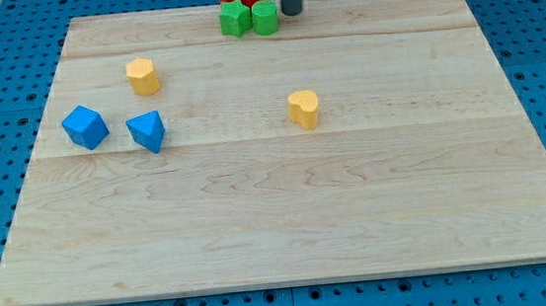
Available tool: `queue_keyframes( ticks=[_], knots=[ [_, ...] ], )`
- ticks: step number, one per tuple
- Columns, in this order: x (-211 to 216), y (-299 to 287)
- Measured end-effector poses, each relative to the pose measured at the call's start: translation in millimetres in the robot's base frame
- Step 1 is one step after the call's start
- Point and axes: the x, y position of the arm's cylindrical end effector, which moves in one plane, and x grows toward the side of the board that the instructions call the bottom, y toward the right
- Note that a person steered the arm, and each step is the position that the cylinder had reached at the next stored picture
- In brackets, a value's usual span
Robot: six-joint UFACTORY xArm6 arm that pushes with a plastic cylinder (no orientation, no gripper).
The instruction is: Point your arm at the yellow heart
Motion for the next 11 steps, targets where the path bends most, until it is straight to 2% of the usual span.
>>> queue_keyframes(
  ticks=[1,2,4,5,6,8,9,10,11],
  knots=[
    [29,56],
    [48,67],
    [49,68],
    [80,87],
    [132,91],
    [240,61],
    [247,-5],
    [229,-52],
    [188,-57]
  ],
)
